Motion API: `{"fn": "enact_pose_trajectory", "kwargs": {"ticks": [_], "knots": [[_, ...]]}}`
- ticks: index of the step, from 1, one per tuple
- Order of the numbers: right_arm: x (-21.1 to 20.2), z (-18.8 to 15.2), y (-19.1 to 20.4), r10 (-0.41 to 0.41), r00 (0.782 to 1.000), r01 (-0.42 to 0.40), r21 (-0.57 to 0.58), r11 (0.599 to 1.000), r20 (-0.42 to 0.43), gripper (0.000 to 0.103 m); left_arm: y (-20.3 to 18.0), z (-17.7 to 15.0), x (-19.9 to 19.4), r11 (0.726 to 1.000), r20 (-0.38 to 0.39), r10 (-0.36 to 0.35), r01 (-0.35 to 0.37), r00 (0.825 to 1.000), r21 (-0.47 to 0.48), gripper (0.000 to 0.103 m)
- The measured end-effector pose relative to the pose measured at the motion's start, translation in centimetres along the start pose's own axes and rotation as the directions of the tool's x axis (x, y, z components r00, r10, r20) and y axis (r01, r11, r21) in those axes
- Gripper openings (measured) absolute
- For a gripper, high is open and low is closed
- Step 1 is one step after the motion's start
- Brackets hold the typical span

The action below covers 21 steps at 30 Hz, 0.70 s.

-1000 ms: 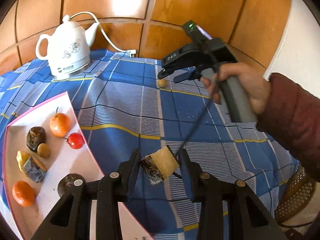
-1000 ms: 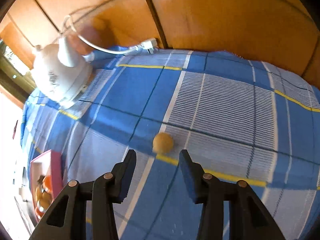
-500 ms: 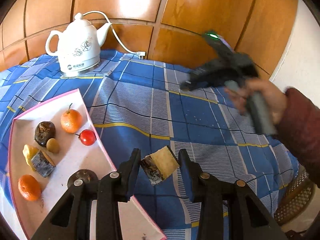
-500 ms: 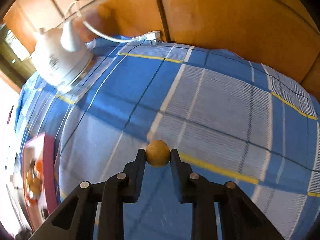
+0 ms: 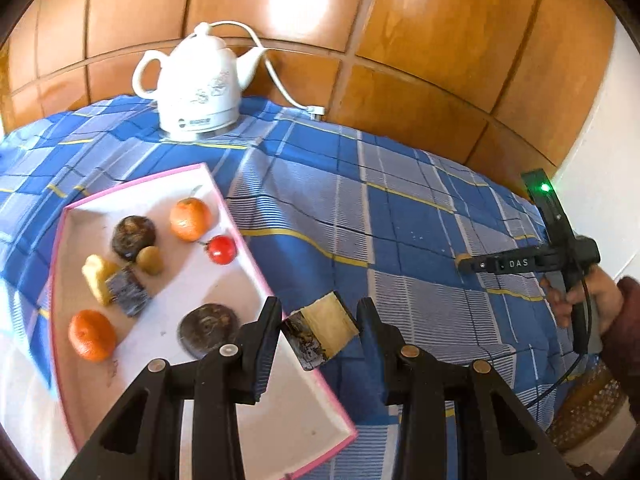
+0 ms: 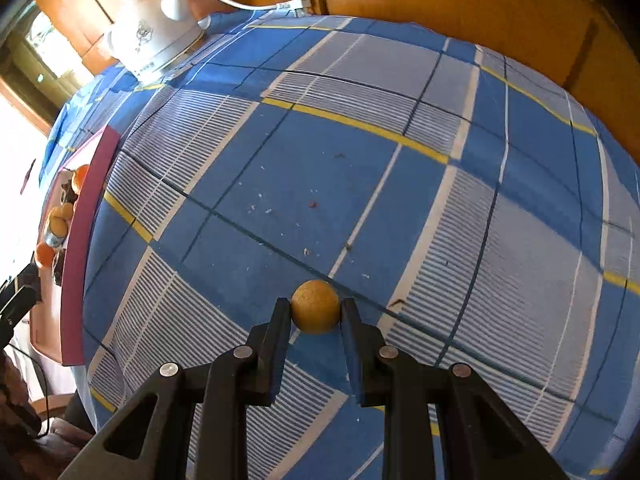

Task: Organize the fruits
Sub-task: 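Carry the cut taro piece into the tray and open the left gripper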

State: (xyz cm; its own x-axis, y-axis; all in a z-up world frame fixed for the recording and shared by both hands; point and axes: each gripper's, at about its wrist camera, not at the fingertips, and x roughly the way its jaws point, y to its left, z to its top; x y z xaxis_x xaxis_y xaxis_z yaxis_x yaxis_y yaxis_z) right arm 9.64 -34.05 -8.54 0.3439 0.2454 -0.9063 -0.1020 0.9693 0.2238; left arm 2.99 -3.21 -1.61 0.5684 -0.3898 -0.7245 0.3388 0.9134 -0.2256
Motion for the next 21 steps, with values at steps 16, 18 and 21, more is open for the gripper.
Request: {"fn": "enact_pose_trajectory", "kwargs": {"ticks": [16,18,21], "knots": [[0.4,-0.4,-0.4,0.016,1.0,-0.016,-0.008,1.0,0.021,0.026,9.1,-3.0,-5.4,0.945,0.03,0.202,-0.187,0.979,-0.268,0.039],[0.5,-0.5,-0.3,0.003,1.0,-0.002,-0.015,1.0,0.019,0.026,10.2,-3.7,-6.2,0.932,0.033,0.227,-0.207,0.973,-0.297,0.039],[0.4,-0.5,-0.2,-0.006,1.0,0.006,-0.013,1.0,0.023,0.026,11.3,-4.6,-6.7,0.918,0.023,0.251,-0.231,0.968,-0.323,0.039]]}}
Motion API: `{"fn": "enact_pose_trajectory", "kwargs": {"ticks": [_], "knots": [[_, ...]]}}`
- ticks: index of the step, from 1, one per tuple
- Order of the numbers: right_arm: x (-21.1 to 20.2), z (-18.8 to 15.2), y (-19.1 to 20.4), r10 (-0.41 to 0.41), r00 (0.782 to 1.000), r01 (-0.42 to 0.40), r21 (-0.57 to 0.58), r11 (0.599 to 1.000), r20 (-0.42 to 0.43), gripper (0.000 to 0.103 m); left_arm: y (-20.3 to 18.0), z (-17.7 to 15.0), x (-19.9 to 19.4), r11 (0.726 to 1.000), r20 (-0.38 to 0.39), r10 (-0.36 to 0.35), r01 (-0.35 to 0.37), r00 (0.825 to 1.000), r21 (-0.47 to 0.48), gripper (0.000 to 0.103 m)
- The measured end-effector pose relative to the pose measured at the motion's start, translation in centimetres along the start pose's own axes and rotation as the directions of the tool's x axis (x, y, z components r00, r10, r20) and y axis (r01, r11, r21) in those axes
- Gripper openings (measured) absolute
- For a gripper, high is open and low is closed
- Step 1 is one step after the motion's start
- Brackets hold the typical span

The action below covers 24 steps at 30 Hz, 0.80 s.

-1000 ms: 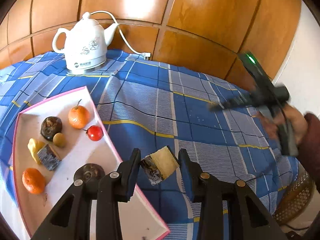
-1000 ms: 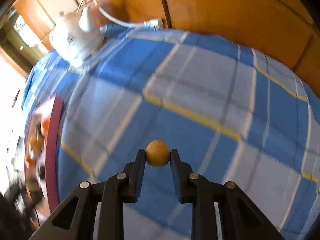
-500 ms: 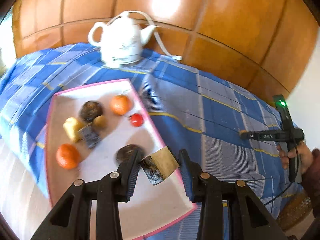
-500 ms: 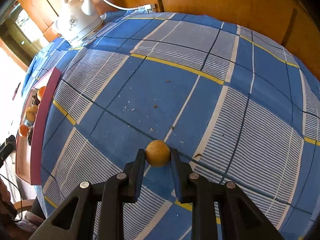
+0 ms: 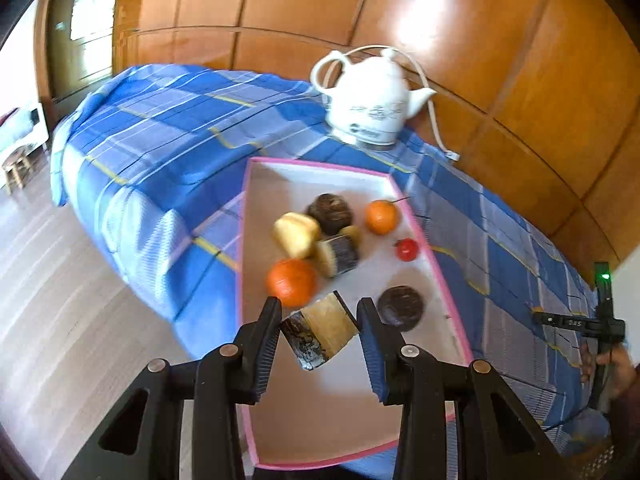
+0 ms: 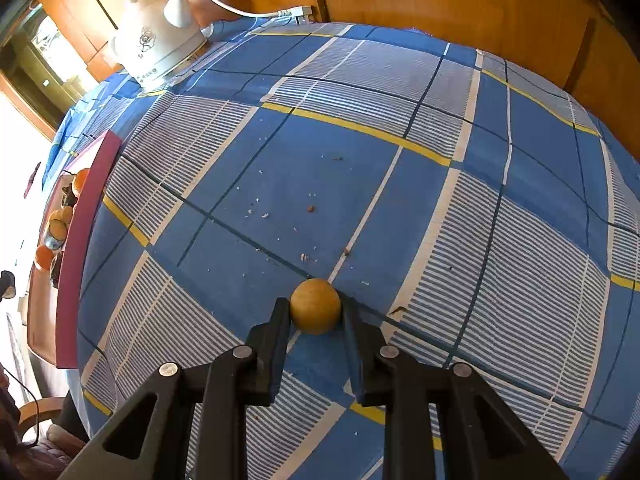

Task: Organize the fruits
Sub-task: 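Carry the cut taro piece into the tray and open the left gripper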

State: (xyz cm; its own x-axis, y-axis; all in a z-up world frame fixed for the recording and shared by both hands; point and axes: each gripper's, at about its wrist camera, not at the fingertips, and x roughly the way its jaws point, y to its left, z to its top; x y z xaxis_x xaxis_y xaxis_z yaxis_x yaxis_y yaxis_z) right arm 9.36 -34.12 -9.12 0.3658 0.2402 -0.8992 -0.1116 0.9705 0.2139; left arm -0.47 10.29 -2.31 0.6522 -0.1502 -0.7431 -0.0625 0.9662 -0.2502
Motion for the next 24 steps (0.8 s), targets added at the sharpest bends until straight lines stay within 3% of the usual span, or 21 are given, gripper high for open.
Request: {"fn": "enact_pose_trajectory", "kwargs": {"ticks": [10,24], "knots": [[0.0,0.1,0.7,-0.042,0.999,0.042,-0.04,0.998,-0.001,0.026,-1.1,-1.4,1.5,0.999,-0.05,-0.017,0.018,0.999,0.03,0.039],[0.2,0.1,1.2,-0.072,0.997,0.071,-0.073,0.995,0.0,0.026,-2.8,0.4,6.2,0.999,-0.125,-0.02,0.024,0.992,0.032,0.039]]}}
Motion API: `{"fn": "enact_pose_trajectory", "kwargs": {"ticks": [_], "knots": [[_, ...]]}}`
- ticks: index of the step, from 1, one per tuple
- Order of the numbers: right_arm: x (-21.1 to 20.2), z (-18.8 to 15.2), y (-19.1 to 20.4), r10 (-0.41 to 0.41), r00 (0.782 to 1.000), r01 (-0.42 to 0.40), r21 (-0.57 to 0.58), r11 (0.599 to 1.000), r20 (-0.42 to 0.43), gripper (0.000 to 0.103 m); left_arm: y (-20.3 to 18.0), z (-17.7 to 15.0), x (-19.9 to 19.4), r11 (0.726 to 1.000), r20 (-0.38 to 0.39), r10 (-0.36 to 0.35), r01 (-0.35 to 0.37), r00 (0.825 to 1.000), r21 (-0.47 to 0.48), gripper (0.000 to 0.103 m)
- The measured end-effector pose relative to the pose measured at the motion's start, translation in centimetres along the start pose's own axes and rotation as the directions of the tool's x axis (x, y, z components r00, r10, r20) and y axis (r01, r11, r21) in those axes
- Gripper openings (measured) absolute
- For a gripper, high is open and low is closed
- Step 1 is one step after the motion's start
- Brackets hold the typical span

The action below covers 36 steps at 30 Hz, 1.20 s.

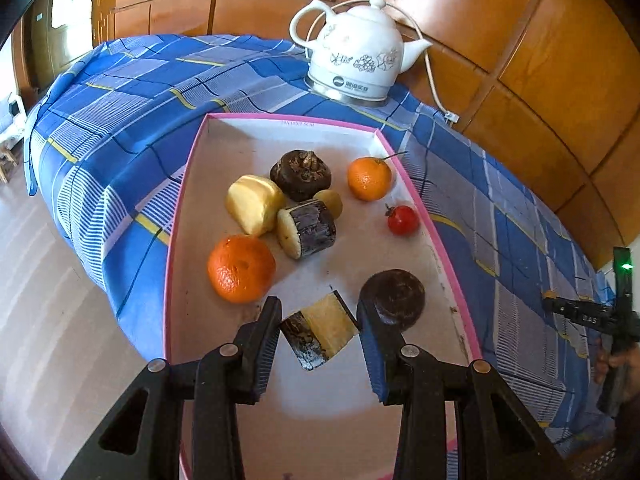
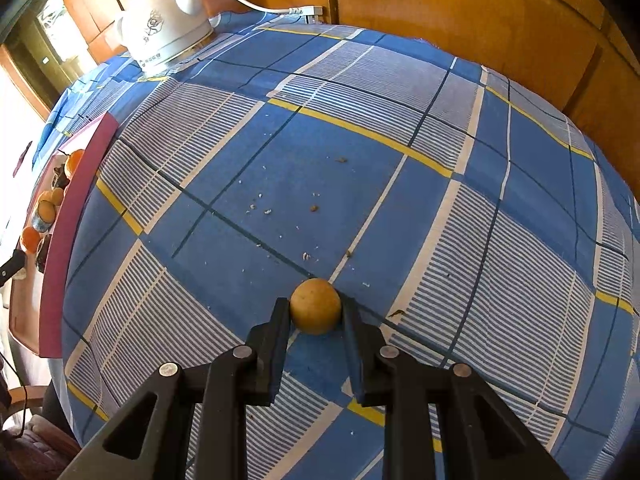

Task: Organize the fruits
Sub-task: 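Carry the cut taro piece into the tray and open the left gripper, then carry the small yellow ball into the tray and open the right gripper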

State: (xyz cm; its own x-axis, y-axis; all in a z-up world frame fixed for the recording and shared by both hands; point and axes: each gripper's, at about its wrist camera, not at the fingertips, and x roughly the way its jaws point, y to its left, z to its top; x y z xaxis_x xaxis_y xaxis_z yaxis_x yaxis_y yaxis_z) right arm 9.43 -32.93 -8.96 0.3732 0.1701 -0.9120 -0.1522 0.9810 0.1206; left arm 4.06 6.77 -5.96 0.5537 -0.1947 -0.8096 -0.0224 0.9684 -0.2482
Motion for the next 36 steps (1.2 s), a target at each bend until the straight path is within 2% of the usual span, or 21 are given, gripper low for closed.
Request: {"fn": "enact_pose_trajectory", "kwargs": {"ticks": [13,17,20,36], "knots": [[0.3,0.0,0.1,-0.003,1.0,0.003,-0.003,1.0,0.0,0.026,0.0,0.7,2.1,0.998,-0.005,0.052,-0.052,0.999,0.036,0.04],[0.3,0.0,0.1,-0.001,1.0,0.001,-0.001,1.0,0.001,0.026,-0.2,0.4,1.7,0.996,0.009,0.069,-0.069,0.998,0.051,0.042],[0.3,0.0,-0.1,0.006,1.0,-0.006,0.01,1.0,-0.002,0.026,-0.3,0.1,1.0,0.997,0.034,0.069,-0.071,0.997,0.043,0.052],[0.0,-0.1,0.4,-0.028,0.999,0.028,-0.008,1.0,0.02,0.026,-1.1,-0.9,-2.2,0.987,0.113,0.149,-0.156,0.982,0.049,0.052]]}}
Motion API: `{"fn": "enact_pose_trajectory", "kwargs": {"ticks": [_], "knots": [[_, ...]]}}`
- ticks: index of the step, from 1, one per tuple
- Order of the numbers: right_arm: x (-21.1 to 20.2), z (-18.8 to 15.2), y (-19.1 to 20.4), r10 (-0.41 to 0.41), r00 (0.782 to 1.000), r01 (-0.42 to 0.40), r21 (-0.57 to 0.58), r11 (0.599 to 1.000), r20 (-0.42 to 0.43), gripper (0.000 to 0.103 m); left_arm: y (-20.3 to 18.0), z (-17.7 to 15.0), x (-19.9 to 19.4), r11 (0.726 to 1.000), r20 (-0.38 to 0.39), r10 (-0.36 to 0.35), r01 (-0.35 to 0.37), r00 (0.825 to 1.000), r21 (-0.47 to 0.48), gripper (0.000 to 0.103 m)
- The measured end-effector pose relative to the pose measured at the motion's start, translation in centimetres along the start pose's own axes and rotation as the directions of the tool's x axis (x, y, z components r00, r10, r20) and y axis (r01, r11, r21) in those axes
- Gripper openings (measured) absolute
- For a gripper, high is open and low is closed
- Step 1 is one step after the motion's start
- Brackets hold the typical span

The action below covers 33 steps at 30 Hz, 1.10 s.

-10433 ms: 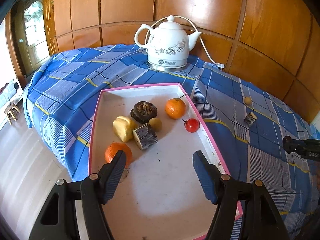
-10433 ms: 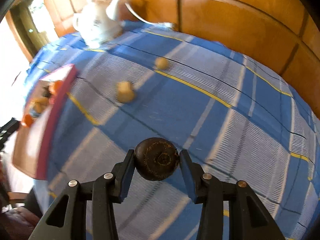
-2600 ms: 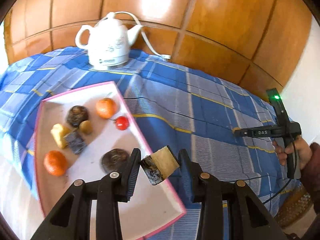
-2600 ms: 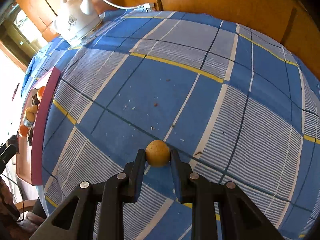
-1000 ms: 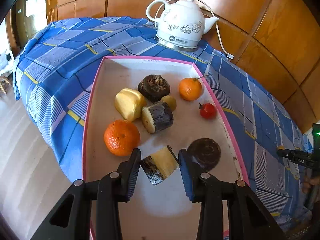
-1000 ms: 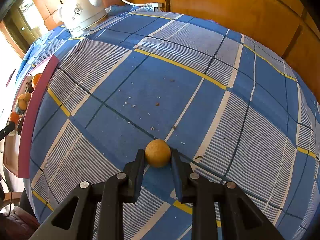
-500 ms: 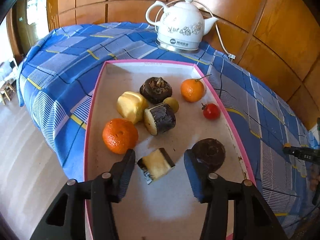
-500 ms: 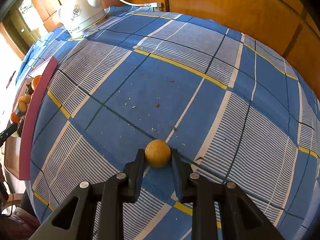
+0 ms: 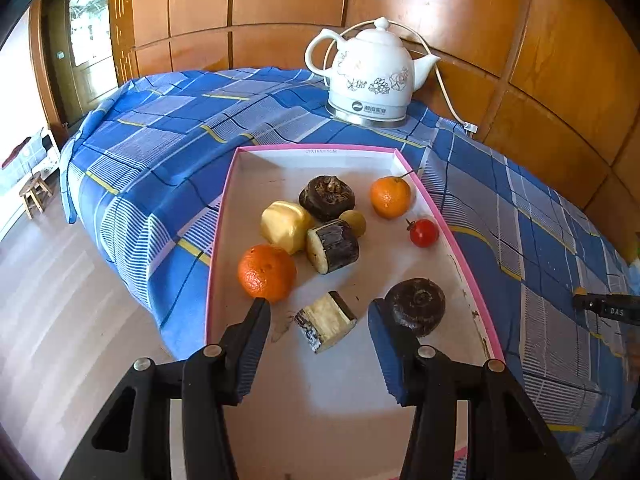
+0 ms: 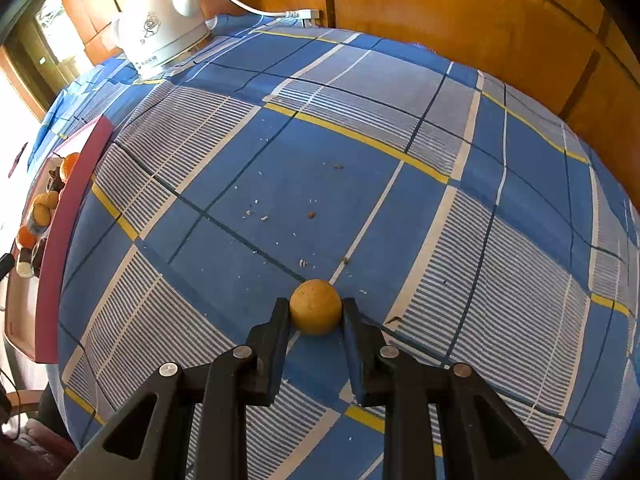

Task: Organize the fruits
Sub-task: 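Carry the small yellow ball into the tray and open the right gripper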

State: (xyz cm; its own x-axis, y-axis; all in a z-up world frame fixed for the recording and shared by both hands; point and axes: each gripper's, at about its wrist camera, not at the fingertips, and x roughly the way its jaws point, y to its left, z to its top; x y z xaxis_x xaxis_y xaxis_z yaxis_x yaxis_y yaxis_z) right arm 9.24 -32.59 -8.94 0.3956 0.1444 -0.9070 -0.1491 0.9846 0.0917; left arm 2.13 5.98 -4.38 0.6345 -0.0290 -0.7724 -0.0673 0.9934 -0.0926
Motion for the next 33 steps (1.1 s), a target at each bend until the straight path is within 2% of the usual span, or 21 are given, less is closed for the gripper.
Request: {"fn": "enact_pose_trajectory", "kwargs": {"ticks": [13,33], "knots": [[0.2,0.0,0.5,-0.026,1.0,0.026,-0.023,0.999,0.0,0.026,-2.1,-0.4,-1.4,0.997,0.014,-0.03,0.029,0.999,0.077,0.054],[0.2,-0.1,0.5,-0.029,1.0,0.029,-0.028,0.999,0.009,0.026,-2.3,-0.6,-0.8,0.996,-0.004,-0.04,0.041,0.999,0.075,0.054]]}}
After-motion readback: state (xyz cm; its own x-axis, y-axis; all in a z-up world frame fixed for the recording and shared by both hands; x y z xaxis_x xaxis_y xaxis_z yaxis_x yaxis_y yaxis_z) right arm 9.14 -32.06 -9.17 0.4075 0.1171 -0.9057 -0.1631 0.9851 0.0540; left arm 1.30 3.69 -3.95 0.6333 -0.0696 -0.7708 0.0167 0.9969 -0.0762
